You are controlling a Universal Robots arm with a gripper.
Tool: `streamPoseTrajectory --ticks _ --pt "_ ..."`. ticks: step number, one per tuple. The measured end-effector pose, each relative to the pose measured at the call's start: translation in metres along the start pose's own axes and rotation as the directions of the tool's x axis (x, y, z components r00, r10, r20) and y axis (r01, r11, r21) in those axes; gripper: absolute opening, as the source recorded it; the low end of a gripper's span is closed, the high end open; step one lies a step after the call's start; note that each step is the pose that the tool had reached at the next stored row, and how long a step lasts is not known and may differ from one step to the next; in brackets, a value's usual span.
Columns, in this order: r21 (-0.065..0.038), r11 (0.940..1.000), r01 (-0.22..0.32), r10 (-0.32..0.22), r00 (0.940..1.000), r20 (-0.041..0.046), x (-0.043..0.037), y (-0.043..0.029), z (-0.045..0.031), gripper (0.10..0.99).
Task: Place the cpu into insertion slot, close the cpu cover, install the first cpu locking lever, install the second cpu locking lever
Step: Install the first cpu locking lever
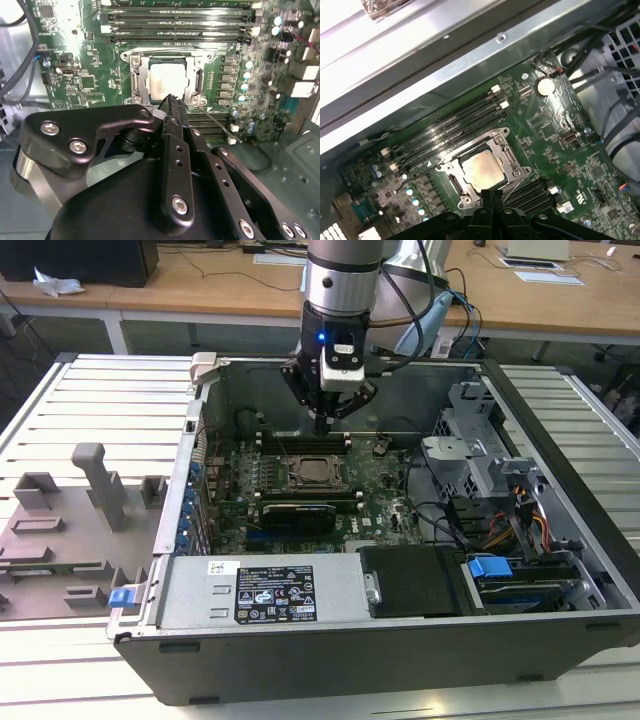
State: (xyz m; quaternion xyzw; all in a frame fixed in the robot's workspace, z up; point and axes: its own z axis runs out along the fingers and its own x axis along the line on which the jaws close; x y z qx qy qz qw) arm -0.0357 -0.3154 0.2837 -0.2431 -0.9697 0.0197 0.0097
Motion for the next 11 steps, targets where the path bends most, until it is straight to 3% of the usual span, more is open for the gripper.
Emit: streamPoseTrajectory --ticks 7,11 --pt "0.001 0.9945 0.105 -0.105 0.9944 0.0045 0.0000 0.0000 0.0000 0.106" --pt "0.002 0.9858 0.168 -0.168 0.9857 0.0071 0.0000 0.0000 0.0000 0.106"
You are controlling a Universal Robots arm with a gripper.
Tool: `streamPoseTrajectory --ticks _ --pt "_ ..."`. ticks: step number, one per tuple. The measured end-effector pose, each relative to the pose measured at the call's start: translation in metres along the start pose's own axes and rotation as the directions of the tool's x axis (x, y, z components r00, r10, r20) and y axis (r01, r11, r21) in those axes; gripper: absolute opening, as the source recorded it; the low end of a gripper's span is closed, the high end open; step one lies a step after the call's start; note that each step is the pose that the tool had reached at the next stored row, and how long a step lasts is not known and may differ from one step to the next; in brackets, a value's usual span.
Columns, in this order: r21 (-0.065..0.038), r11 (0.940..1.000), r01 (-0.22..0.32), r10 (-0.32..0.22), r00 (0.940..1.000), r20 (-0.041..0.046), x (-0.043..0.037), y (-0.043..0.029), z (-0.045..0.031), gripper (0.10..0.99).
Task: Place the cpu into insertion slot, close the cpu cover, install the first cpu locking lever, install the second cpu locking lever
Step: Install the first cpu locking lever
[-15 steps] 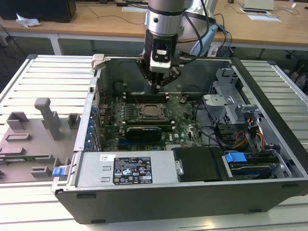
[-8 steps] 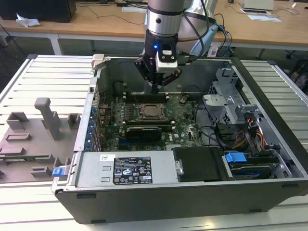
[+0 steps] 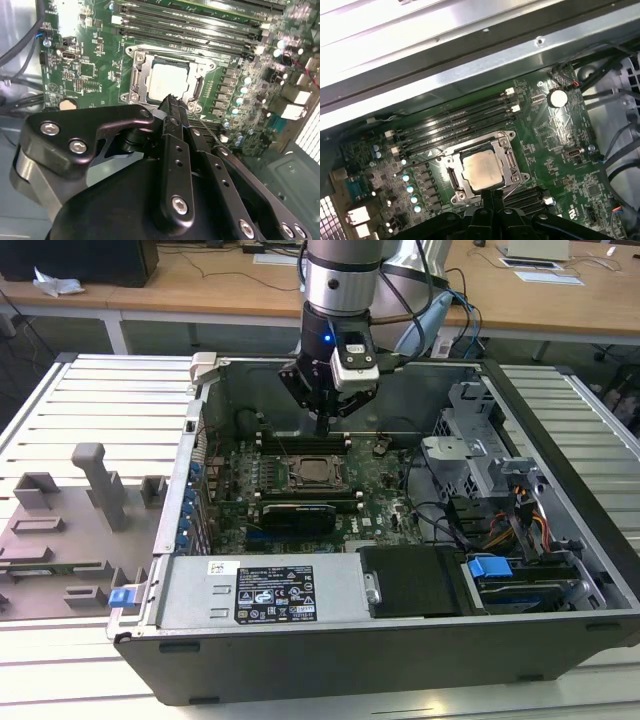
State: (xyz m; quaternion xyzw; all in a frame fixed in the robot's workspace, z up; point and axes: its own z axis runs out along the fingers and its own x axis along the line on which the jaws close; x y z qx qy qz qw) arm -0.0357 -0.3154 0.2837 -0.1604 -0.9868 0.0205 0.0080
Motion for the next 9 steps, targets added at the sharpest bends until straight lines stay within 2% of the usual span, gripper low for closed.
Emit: streamPoseTrajectory --ticks 4,6,9 --pt "0.001 0.9977 0.068 -0.068 0.9977 0.0029 0.0000 0.0000 0.0000 0.106" --pt "0.001 0.9934 0.115 -0.115 0.9934 0.0049 0.0000 0.0000 0.0000 0.106" --pt "0.002 0.9880 0.154 -0.154 0.9880 0.0065 0.0000 0.0000 0.0000 0.106"
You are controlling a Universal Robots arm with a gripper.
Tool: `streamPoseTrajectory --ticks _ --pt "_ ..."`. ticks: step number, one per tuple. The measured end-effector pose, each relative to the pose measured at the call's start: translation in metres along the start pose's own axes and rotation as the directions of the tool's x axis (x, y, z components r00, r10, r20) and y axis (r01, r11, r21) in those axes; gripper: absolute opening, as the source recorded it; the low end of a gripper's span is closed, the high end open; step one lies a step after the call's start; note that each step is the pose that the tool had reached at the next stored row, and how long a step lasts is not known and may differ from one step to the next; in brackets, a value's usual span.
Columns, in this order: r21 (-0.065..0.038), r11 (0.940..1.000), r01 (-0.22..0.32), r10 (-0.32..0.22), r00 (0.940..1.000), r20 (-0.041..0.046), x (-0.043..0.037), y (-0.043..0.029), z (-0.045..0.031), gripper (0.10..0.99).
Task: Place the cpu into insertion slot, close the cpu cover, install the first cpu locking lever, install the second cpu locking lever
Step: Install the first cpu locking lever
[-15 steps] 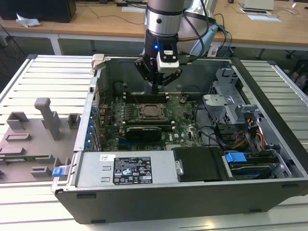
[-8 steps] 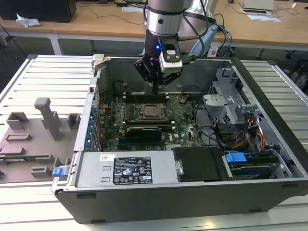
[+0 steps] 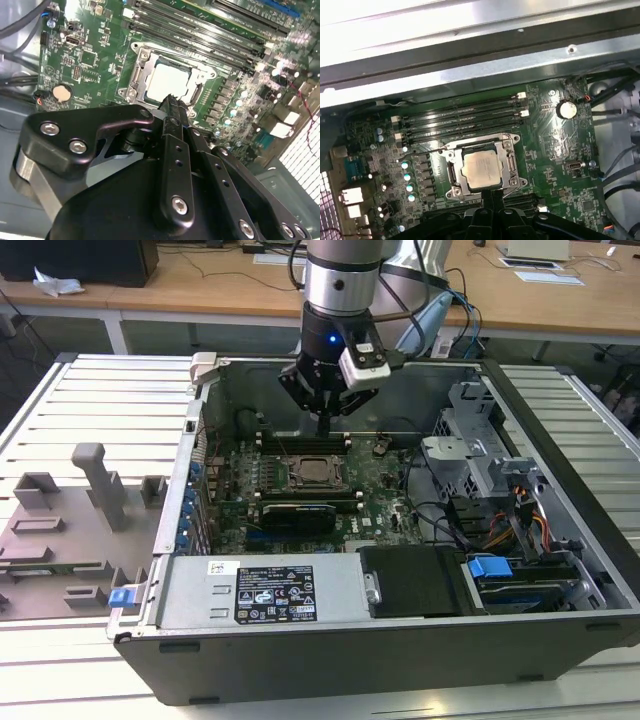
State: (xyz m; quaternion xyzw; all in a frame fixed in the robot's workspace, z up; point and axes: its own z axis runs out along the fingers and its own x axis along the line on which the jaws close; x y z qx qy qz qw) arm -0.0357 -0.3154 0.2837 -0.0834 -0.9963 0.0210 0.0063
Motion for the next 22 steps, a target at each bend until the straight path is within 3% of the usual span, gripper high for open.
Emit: streamPoseTrajectory --ticks 5,7,8,9,12,17,22 --pt "0.000 0.9979 0.065 -0.065 0.9979 0.0028 0.0000 0.0000 0.0000 0.106" --pt "-0.008 0.9961 0.088 -0.088 0.9961 0.0031 0.0000 0.0000 0.0000 0.106" --pt "-0.023 0.9945 0.102 -0.102 0.9948 0.0024 0.0000 0.0000 0.0000 0.106" --pt "-0.048 0.9924 0.113 -0.113 0.9936 0.0015 0.0000 0.0000 0.0000 0.106" --pt "-0.066 0.9859 0.154 -0.154 0.9880 0.0024 0.0000 0.0000 0.0000 0.106" --pt "-0.068 0.9748 0.212 -0.212 0.9772 0.0049 0.0000 0.0000 0.0000 0.106" --pt "-0.068 0.9735 0.218 -0.218 0.9759 0.0051 0.0009 -0.0001 0.0001 0.106"
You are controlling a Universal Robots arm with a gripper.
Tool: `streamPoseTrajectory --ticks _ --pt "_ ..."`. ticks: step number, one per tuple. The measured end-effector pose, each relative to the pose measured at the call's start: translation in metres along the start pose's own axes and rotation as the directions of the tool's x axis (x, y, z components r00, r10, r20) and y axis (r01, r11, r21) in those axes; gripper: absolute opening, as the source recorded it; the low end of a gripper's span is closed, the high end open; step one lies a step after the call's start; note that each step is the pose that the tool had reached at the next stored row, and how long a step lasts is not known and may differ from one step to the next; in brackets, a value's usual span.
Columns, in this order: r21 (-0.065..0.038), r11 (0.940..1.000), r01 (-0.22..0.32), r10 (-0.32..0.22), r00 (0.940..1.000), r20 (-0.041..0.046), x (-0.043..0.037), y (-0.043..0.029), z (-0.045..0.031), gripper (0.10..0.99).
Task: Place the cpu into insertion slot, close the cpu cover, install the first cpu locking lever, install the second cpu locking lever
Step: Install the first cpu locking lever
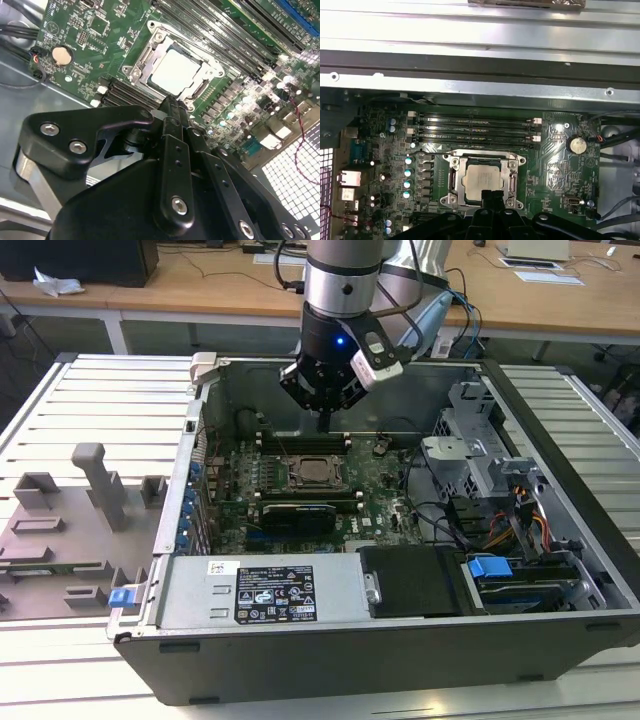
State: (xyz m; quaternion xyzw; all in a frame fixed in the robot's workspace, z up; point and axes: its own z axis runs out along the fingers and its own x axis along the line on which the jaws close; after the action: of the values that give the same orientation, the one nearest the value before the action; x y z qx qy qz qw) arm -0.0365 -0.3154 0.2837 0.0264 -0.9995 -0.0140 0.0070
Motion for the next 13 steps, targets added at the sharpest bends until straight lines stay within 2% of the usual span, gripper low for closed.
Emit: streamPoseTrajectory --ticks 8,10,13 --pt "0.000 1.0000 0.000 0.000 1.0000 0.0020 0.0229 0.0012 0.0003 0.106" --pt "0.000 1.0000 0.000 0.000 1.0000 0.0027 0.0358 0.0019 0.0007 0.106" --pt "-0.003 1.0000 0.000 0.000 1.0000 0.0032 0.0471 0.0024 0.0014 0.106"
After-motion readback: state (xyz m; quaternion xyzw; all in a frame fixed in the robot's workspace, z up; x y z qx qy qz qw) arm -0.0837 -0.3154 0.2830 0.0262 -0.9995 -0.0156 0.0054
